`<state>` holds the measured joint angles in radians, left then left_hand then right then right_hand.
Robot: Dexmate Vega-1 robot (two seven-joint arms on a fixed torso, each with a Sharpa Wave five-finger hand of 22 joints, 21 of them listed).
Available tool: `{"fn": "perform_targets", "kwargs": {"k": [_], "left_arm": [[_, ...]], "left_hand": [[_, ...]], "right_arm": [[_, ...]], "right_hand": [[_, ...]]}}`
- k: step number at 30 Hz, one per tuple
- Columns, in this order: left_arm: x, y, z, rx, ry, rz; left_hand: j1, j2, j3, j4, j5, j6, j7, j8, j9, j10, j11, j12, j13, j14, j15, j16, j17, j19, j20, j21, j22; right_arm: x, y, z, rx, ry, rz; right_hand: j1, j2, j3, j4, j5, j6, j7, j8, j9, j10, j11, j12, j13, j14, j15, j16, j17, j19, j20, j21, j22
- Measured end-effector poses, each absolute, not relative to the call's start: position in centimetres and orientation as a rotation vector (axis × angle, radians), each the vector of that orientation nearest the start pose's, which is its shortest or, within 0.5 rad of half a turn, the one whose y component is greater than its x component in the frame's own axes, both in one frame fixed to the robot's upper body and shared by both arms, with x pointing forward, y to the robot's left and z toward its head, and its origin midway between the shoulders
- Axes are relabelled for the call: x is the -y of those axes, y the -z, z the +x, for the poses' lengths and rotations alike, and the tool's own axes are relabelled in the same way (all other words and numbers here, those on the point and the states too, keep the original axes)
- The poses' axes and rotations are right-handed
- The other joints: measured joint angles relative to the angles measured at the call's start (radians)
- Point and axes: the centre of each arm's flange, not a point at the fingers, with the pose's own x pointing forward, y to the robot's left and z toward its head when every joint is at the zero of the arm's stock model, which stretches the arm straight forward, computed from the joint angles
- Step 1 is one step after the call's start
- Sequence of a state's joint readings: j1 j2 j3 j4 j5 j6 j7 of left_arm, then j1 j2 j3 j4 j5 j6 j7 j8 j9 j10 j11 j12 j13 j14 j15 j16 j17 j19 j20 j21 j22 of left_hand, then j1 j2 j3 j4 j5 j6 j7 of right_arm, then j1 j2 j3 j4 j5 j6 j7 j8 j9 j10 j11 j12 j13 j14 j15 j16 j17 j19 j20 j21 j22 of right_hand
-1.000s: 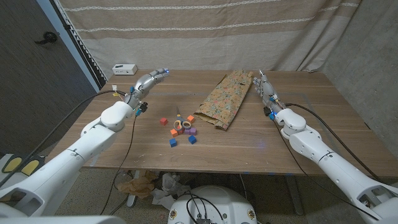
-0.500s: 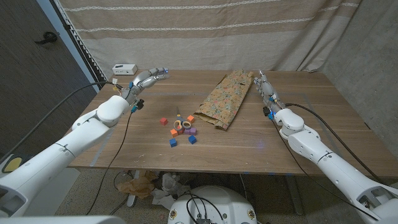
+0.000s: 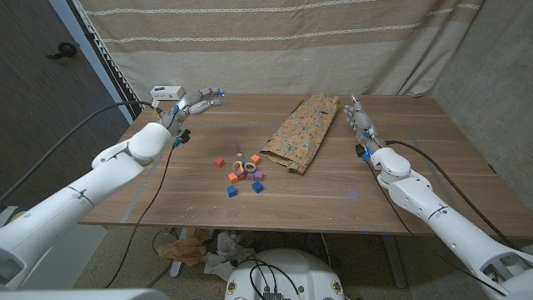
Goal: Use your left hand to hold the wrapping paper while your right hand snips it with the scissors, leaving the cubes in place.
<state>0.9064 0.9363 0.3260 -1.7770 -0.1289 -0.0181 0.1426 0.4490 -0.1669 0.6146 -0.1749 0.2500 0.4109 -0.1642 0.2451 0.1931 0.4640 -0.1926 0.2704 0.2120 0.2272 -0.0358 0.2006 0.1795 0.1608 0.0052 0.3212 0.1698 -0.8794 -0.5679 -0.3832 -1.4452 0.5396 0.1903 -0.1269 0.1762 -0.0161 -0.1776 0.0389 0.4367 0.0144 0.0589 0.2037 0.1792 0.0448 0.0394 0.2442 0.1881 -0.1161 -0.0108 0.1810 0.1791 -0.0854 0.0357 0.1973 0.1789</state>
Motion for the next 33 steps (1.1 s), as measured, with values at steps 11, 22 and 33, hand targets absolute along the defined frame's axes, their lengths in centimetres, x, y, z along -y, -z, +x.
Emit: {"fn": "perform_targets", "kwargs": {"k": [11, 22, 33], "left_arm": [[-32.1, -8.6, 55.5, 0.718, -0.029, 0.928], [-32.0, -9.5, 54.5, 0.728, -0.068, 1.011], [-31.9, -10.3, 53.4, 0.739, -0.091, 1.051]], "left_hand": [[0.012, -0.006, 0.0, 0.0, 0.005, 0.009, -0.016, 0.0, 0.005, 0.013, -0.012, 0.004, 0.005, 0.007, -0.007, 0.0, 0.0, 0.005, -0.005, -0.012, 0.0], [0.042, -0.003, 0.0, 0.0, 0.014, 0.009, -0.027, 0.0, 0.005, 0.032, -0.022, 0.004, 0.009, 0.011, -0.003, 0.0, 0.0, 0.012, -0.005, -0.022, 0.0], [0.12, 0.001, 0.016, -0.01, 0.025, 0.044, -0.047, 0.01, 0.018, 0.034, -0.023, 0.004, 0.014, 0.015, -0.007, 0.0, 0.0, 0.016, -0.009, -0.041, 0.0]], "right_arm": [[28.8, 2.0, 63.8, 0.576, -0.112, -0.076], [28.7, 1.9, 63.8, 0.578, -0.106, -0.068], [28.4, 2.0, 63.9, 0.576, -0.102, -0.063]], "right_hand": [[-0.001, -0.001, -0.002, 0.002, 0.0, 0.0, 0.0, 0.0, 0.0, 0.0, 0.0, 0.0, 0.0, 0.0, 0.0, 0.0, 0.0, 0.0, 0.0, 0.0, 0.0], [-0.005, 0.003, -0.003, 0.003, 0.0, 0.0, 0.0, 0.0, 0.0, 0.0, 0.0, 0.0, 0.0, 0.0, 0.0, 0.001, 0.0, 0.0, 0.0, 0.0, 0.0], [-0.009, 0.007, -0.003, 0.003, 0.004, 0.0, 0.0, 0.0, 0.0, 0.0, 0.0, 0.0, 0.0, 0.0, 0.0, 0.001, 0.0, 0.0, 0.0, 0.0, 0.0]]}}
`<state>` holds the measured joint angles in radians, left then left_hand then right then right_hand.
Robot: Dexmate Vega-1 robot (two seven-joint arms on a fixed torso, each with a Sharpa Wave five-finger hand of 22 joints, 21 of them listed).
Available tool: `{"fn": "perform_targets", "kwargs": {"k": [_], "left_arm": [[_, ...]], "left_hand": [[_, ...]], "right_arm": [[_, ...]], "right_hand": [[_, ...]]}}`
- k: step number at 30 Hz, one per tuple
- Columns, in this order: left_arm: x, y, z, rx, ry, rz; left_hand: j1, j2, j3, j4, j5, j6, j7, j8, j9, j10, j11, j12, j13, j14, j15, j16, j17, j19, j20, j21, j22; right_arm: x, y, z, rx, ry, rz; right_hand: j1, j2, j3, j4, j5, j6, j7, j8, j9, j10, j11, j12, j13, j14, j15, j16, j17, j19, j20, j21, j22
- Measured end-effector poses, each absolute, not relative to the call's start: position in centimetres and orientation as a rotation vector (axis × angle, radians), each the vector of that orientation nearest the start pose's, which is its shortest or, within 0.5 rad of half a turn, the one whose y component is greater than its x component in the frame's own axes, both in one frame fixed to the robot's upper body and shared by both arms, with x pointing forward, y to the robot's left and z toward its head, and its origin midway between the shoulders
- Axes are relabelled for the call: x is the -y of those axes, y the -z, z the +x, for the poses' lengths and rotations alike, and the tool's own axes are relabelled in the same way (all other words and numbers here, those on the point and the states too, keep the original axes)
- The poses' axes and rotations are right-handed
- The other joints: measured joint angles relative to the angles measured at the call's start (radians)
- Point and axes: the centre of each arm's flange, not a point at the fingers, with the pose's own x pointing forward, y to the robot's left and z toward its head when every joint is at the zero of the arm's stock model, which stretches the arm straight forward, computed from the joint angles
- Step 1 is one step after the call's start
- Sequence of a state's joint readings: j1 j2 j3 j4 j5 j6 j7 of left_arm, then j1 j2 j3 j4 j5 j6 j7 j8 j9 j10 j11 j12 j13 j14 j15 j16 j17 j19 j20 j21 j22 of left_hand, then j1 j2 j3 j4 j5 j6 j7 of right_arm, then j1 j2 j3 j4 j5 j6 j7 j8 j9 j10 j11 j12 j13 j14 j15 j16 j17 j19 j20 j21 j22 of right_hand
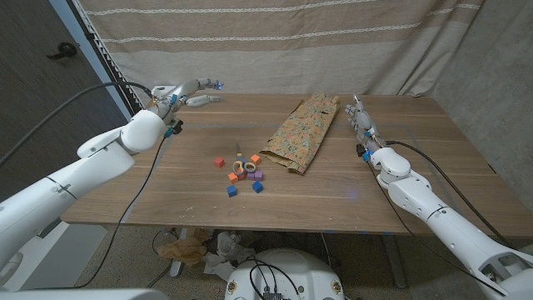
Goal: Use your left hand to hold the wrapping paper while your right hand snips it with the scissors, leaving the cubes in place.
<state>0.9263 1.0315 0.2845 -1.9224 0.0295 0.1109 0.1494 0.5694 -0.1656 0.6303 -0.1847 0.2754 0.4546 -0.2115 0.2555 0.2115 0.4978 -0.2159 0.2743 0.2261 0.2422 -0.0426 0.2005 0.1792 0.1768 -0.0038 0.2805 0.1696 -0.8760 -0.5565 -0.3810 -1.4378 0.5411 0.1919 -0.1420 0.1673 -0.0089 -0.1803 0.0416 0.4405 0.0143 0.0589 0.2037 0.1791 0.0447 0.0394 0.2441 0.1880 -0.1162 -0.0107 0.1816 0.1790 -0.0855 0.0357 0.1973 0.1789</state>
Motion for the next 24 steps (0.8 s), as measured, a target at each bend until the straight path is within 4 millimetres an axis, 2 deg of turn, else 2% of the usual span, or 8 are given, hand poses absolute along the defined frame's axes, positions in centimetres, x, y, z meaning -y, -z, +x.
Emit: {"fn": "perform_targets", "kwargs": {"k": [12, 14, 15, 19, 21, 24], "left_arm": [[-31.3, -11.0, 52.5, 0.716, -0.108, 1.14], [-31.5, -11.0, 52.6, 0.705, -0.122, 1.153], [-30.9, -11.1, 52.2, 0.711, -0.116, 1.175], [-30.3, -11.3, 51.8, 0.688, -0.124, 1.234], [-30.1, -11.4, 51.7, 0.665, -0.134, 1.271], [-29.4, -11.6, 51.4, 0.638, -0.143, 1.334]], "left_hand": [[0.064, -0.004, 0.014, -0.001, 0.0, 0.005, -0.011, 0.004, 0.01, 0.0, 0.0, 0.0, 0.008, 0.0, 0.0, -0.007, 0.0, 0.005, -0.005, -0.018, 0.0], [0.075, -0.006, 0.015, -0.001, 0.0, 0.012, -0.004, 0.011, 0.014, 0.0, 0.0, 0.0, 0.009, 0.0, 0.0, -0.007, 0.0, 0.005, -0.005, -0.018, 0.0], [0.084, -0.006, 0.015, -0.001, 0.0, 0.01, -0.005, 0.01, 0.016, 0.0, 0.0, -0.001, 0.009, -0.001, 0.001, -0.007, 0.0, 0.009, -0.009, -0.026, 0.0], [0.155, -0.013, 0.011, 0.003, -0.006, -0.133, -0.008, -0.034, 0.035, -0.039, 0.002, -0.028, 0.017, -0.051, 0.004, -0.016, 0.0, 0.013, -0.013, -0.058, 0.0], [0.164, -0.014, 0.008, 0.006, -0.01, -0.165, -0.008, -0.041, 0.04, -0.055, 0.003, -0.031, 0.018, -0.066, 0.004, -0.016, 0.0, 0.012, -0.012, -0.064, 0.0], [0.172, -0.013, 0.008, 0.006, -0.01, -0.168, -0.008, -0.042, 0.042, -0.058, 0.0, -0.039, 0.018, -0.07, 0.006, -0.016, 0.0, 0.012, -0.013, -0.065, 0.0]], "right_arm": [[28.4, 2.0, 64.0, 0.576, -0.095, -0.063], [28.4, 2.0, 64.0, 0.577, -0.096, -0.063], [28.3, 2.0, 64.0, 0.579, -0.097, -0.061], [28.2, 2.0, 64.0, 0.586, -0.103, -0.05], [28.2, 2.0, 64.0, 0.59, -0.106, -0.044], [28.2, 2.0, 64.0, 0.598, -0.113, -0.035]], "right_hand": [[0.0, 0.0, -0.003, 0.003, 0.0, 0.0, 0.0, 0.0, 0.0, 0.0, 0.0, 0.0, 0.0, 0.0, 0.0, 0.0, 0.0, 0.0, 0.0, 0.0, 0.0], [0.0, 0.0, -0.004, 0.004, 0.0, 0.0, 0.0, 0.0, 0.0, 0.0, 0.0, 0.0, 0.0, 0.0, 0.0, 0.0, 0.0, -0.001, -0.001, 0.0, 0.0], [0.0, 0.0, -0.004, 0.004, 0.0, 0.0, 0.0, 0.0, 0.0, 0.0, 0.0, 0.0, 0.0, 0.0, 0.0, 0.0, 0.0, -0.009, -0.009, 0.0, 0.0], [0.0, 0.0, -0.008, 0.001, 0.004, 0.006, -0.006, 0.0, 0.0, 0.0, 0.0, 0.0, 0.0, -0.011, -0.011, 0.0, 0.0, -0.029, -0.029, -0.005, 0.0], [0.0, 0.0, -0.008, 0.001, 0.004, 0.006, -0.006, 0.0, 0.0, 0.004, -0.004, 0.0, 0.0, -0.011, -0.011, 0.0, 0.0, -0.029, -0.029, -0.005, 0.0], [0.0, 0.0, -0.008, 0.001, 0.004, 0.006, -0.006, 0.0, 0.0, 0.005, -0.005, 0.0, 0.0, -0.011, -0.011, 0.0, 0.0, -0.029, -0.029, -0.005, 0.0]]}}
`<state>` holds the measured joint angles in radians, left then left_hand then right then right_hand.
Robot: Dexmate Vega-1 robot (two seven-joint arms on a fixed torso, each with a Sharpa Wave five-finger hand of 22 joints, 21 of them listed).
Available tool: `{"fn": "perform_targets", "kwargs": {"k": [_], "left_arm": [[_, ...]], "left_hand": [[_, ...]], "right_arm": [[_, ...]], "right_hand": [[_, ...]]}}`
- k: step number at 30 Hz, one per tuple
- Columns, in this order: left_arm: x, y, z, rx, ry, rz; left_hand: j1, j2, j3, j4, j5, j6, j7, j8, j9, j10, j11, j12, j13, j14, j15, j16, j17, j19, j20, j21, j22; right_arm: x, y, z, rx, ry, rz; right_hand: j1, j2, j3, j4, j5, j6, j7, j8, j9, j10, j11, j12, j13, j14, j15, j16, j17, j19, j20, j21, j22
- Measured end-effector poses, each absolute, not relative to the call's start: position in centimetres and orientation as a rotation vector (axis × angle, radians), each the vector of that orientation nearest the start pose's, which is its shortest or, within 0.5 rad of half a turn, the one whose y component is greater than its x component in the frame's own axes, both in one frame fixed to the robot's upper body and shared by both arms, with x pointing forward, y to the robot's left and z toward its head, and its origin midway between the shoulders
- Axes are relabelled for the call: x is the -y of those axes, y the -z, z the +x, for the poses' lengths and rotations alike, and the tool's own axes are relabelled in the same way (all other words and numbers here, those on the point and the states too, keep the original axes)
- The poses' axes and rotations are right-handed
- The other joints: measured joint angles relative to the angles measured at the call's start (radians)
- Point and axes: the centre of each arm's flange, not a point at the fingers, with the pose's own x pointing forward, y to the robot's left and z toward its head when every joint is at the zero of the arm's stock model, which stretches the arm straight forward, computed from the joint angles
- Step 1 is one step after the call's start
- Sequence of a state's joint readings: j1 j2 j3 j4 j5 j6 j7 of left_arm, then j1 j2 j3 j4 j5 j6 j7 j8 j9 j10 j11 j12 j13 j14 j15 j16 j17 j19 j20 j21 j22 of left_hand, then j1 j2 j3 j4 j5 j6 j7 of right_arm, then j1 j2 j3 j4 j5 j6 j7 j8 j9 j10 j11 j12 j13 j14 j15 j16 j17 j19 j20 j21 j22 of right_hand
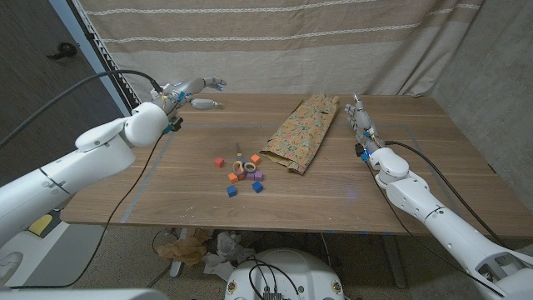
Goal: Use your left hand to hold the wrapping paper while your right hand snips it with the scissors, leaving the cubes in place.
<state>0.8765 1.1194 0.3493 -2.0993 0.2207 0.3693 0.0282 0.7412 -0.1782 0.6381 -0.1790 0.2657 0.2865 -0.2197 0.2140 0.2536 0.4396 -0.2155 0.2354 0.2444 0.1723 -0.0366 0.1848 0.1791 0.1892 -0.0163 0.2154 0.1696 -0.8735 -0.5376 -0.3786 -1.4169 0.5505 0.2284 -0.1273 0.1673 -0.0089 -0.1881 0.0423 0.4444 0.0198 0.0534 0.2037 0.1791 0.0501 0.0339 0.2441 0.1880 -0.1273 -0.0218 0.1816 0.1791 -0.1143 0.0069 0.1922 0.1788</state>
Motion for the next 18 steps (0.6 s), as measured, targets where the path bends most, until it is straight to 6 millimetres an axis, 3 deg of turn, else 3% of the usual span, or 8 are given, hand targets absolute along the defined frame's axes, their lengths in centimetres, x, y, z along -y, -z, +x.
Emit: {"fn": "perform_targets", "kwargs": {"k": [7, 9, 10, 18], "left_arm": [[-28.5, -12.2, 51.0, 0.574, -0.169, 1.437], [-29.0, -12.0, 51.3, 0.532, -0.182, 1.459], [-28.0, -12.4, 50.9, 0.546, -0.172, 1.475], [-27.6, -13.0, 50.6, 0.501, -0.211, 1.553]], "left_hand": [[0.051, 0.019, 0.003, -0.004, -0.008, 0.021, -0.001, 0.016, 0.009, -0.014, 0.003, 0.0, 0.0, -0.021, -0.002, 0.0, 0.0, 0.0, 0.0, -0.012, 0.0], [0.063, 0.019, 0.006, -0.006, -0.008, 0.024, -0.001, 0.016, 0.009, -0.014, 0.003, 0.0, 0.0, -0.022, -0.001, 0.0, 0.0, 0.0, 0.0, -0.012, 0.0], [0.075, 0.019, 0.009, -0.003, -0.014, 0.036, -0.002, 0.022, 0.009, -0.014, 0.003, 0.0, 0.003, -0.022, -0.001, 0.0, 0.0, 0.0, 0.0, -0.012, 0.0], [0.095, 0.014, 0.012, -0.004, -0.022, 0.083, 0.0, 0.046, 0.018, -0.006, 0.003, 0.0, 0.004, -0.022, -0.001, 0.0, 0.0, 0.005, -0.005, -0.012, 0.0]], "right_arm": [[28.2, 1.8, 64.0, 0.61, -0.123, -0.034], [28.2, 1.7, 64.0, 0.611, -0.123, -0.034], [28.2, 1.7, 64.0, 0.614, -0.127, -0.036], [28.1, 1.4, 64.0, 0.619, -0.133, -0.042]], "right_hand": [[0.0, 0.0, 0.0, 0.0, 0.0, 0.0, 0.0, -0.001, 0.0, 0.0, 0.0, 0.0, 0.0, -0.005, -0.005, 0.0, 0.0, -0.005, -0.005, 0.0, 0.0], [0.0, 0.0, 0.0, 0.0, 0.0, 0.0, 0.0, -0.004, 0.0, 0.0, 0.0, 0.0, 0.0, -0.005, -0.005, 0.0, 0.0, -0.005, -0.005, 0.0, 0.0], [0.0, 0.0, 0.0, 0.0, 0.0, 0.0, 0.0, -0.004, 0.0, 0.0, 0.0, 0.0, 0.0, -0.005, -0.005, 0.0, 0.0, -0.005, -0.005, 0.0, 0.0], [0.006, 0.005, 0.0, 0.0, 0.002, 0.0, 0.0, -0.004, 0.0, 0.0, 0.0, 0.0, 0.0, -0.011, -0.011, 0.0, 0.0, -0.005, -0.005, 0.0, 0.0]]}}
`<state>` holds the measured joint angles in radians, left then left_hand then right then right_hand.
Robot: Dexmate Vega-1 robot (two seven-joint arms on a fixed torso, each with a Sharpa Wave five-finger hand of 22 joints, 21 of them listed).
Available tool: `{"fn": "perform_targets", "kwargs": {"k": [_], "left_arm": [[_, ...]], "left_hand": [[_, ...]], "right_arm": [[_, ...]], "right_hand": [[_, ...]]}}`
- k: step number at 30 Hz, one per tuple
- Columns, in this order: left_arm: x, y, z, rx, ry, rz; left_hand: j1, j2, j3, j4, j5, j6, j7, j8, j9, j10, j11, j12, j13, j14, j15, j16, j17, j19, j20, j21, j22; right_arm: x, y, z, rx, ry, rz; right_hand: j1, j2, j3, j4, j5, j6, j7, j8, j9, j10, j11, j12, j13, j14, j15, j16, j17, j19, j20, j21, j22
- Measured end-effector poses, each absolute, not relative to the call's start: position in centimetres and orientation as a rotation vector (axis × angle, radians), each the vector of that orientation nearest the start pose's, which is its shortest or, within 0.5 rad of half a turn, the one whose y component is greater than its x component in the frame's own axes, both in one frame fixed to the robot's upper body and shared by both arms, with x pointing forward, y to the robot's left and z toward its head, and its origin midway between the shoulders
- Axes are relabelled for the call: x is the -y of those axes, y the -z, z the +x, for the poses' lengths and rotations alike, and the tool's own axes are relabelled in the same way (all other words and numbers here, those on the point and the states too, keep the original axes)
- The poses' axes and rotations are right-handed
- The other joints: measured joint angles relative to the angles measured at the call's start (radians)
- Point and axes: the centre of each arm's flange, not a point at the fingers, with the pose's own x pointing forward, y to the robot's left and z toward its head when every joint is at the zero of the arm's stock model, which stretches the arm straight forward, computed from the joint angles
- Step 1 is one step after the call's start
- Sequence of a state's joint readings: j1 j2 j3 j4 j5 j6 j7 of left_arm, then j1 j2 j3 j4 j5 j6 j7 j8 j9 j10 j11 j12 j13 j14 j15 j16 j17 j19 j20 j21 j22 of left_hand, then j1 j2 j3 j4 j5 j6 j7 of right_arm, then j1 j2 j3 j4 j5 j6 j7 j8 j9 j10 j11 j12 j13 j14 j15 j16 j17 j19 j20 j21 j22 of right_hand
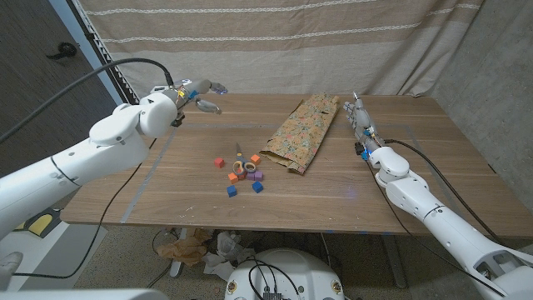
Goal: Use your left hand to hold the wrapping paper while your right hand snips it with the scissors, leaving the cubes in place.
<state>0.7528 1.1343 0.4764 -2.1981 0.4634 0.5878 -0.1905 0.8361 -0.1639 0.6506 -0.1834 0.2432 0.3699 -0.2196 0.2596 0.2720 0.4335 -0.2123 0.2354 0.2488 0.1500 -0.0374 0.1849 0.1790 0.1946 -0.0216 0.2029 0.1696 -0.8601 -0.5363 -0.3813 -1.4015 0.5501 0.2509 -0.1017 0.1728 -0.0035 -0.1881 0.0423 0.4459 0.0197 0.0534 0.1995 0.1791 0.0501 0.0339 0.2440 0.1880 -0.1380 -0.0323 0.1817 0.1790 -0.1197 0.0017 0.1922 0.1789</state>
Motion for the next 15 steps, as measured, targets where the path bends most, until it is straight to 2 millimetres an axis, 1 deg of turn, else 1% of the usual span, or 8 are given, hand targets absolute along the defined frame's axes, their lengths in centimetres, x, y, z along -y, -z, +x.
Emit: {"fn": "perform_targets", "kwargs": {"k": [2, 3, 5, 6, 7, 8, 10, 15], "left_arm": [[-27.7, -13.0, 50.6, 0.495, -0.218, 1.563], [-26.8, -13.0, 50.5, 0.508, -0.208, 1.572], [-26.7, -13.0, 50.4, 0.503, -0.209, 1.585], [-26.7, -13.0, 50.4, 0.499, -0.212, 1.591], [-26.2, -12.9, 50.5, 0.504, -0.204, 1.593], [-26.2, -12.9, 50.5, 0.504, -0.205, 1.597], [-26.0, -12.8, 50.5, 0.507, -0.209, 1.605], [-25.7, -12.7, 50.5, 0.512, -0.213, 1.621]], "left_hand": [[0.005, -0.005, 0.0, 0.0, 0.0, 0.0, 0.0, 0.0, 0.0, 0.004, -0.004, 0.0, 0.0, 0.0, 0.0, 0.0, 0.0, 0.0, 0.0, 0.0, 0.0], [0.005, -0.005, 0.0, 0.0, 0.0, 0.0, 0.0, 0.0, 0.002, 0.005, -0.005, 0.0, 0.0, 0.0, 0.0, 0.0, 0.0, 0.0, 0.0, 0.0, 0.0], [0.005, -0.005, 0.0, 0.0, 0.0, 0.004, -0.004, 0.0, 0.005, 0.005, -0.005, 0.0, 0.0, 0.0, 0.0, 0.0, 0.0, 0.0, 0.0, 0.0, 0.0], [0.005, -0.005, 0.0, 0.0, 0.0, 0.011, 0.0, 0.004, 0.005, 0.009, -0.002, 0.0, 0.0, 0.0, 0.0, 0.0, 0.0, 0.0, 0.0, 0.0, 0.0], [0.011, -0.01, 0.0, 0.0, 0.0, 0.025, -0.001, 0.012, 0.006, 0.014, -0.002, 0.004, 0.003, 0.0, 0.0, 0.0, 0.0, 0.0, 0.0, 0.0, 0.0], [0.018, -0.004, 0.0, 0.0, 0.0, 0.045, -0.001, 0.022, 0.009, 0.018, -0.003, 0.007, 0.005, 0.0, 0.0, 0.0, 0.0, 0.004, -0.004, -0.004, 0.0], [0.028, -0.007, 0.0, 0.0, -0.006, 0.072, 0.0, 0.036, 0.014, 0.025, -0.004, 0.007, 0.005, 0.0, 0.0, 0.0, 0.0, 0.001, -0.01, -0.007, 0.0], [0.032, -0.003, 0.0, 0.0, -0.008, 0.078, -0.003, 0.041, 0.019, 0.036, -0.004, 0.013, 0.009, 0.0, 0.0, 0.0, 0.0, 0.0, -0.011, -0.007, 0.0]], "right_arm": [[28.1, 1.4, 64.0, 0.619, -0.133, -0.042], [28.1, 1.3, 64.0, 0.62, -0.135, -0.043], [28.1, 1.3, 64.0, 0.622, -0.135, -0.043], [28.1, 1.2, 64.0, 0.622, -0.135, -0.044], [28.1, 1.2, 64.0, 0.623, -0.135, -0.044], [28.1, 1.2, 64.0, 0.623, -0.135, -0.043], [28.1, 1.1, 64.1, 0.623, -0.135, -0.043], [28.2, 1.1, 64.1, 0.621, -0.132, -0.041]], "right_hand": [[0.0, 0.0, 0.0, 0.0, 0.006, 0.0, 0.0, 0.0, 0.0, 0.0, 0.0, 0.0, 0.0, 0.0, 0.0, 0.0, 0.0, 0.0, 0.0, 0.0, 0.0], [0.0, 0.0, 0.0, 0.0, 0.006, 0.0, 0.0, 0.0, 0.0, 0.0, 0.0, 0.0, 0.0, 0.0, 0.0, 0.0, 0.0, 0.0, 0.0, 0.0, 0.0], [0.0, 0.0, 0.0, 0.0, 0.006, 0.0, 0.0, 0.0, 0.0, 0.0, 0.0, 0.0, 0.0, 0.0, 0.0, 0.0, 0.0, 0.0, 0.0, 0.0, 0.0], [0.0, 0.0, 0.0, 0.0, 0.006, 0.0, 0.0, 0.0, 0.0, 0.0, 0.0, 0.0, 0.0, 0.0, 0.0, 0.0, 0.0, 0.0, 0.0, 0.0, 0.0], [0.0, 0.0, 0.0, 0.0, 0.006, 0.0, 0.0, 0.0, 0.0, 0.0, 0.0, 0.0, 0.0, 0.0, 0.0, 0.0, 0.0, 0.0, 0.0, 0.0, 0.0], [0.004, 0.004, 0.0, 0.0, 0.006, 0.0, 0.0, 0.0, 0.0, 0.0, 0.0, 0.0, 0.0, 0.0, 0.0, 0.0, 0.0, 0.0, 0.0, 0.0, 0.0], [0.004, 0.004, 0.0, 0.0, 0.006, 0.0, 0.0, 0.0, 0.0, 0.0, 0.0, 0.0, 0.0, 0.0, 0.0, 0.0, 0.0, 0.0, 0.0, 0.0, 0.0], [0.004, 0.004, 0.0, 0.0, 0.006, 0.0, 0.0, 0.0, 0.0, 0.0, 0.0, 0.0, 0.0, 0.0, 0.0, 0.0, 0.0, 0.0, 0.0, 0.0, 0.0]]}}
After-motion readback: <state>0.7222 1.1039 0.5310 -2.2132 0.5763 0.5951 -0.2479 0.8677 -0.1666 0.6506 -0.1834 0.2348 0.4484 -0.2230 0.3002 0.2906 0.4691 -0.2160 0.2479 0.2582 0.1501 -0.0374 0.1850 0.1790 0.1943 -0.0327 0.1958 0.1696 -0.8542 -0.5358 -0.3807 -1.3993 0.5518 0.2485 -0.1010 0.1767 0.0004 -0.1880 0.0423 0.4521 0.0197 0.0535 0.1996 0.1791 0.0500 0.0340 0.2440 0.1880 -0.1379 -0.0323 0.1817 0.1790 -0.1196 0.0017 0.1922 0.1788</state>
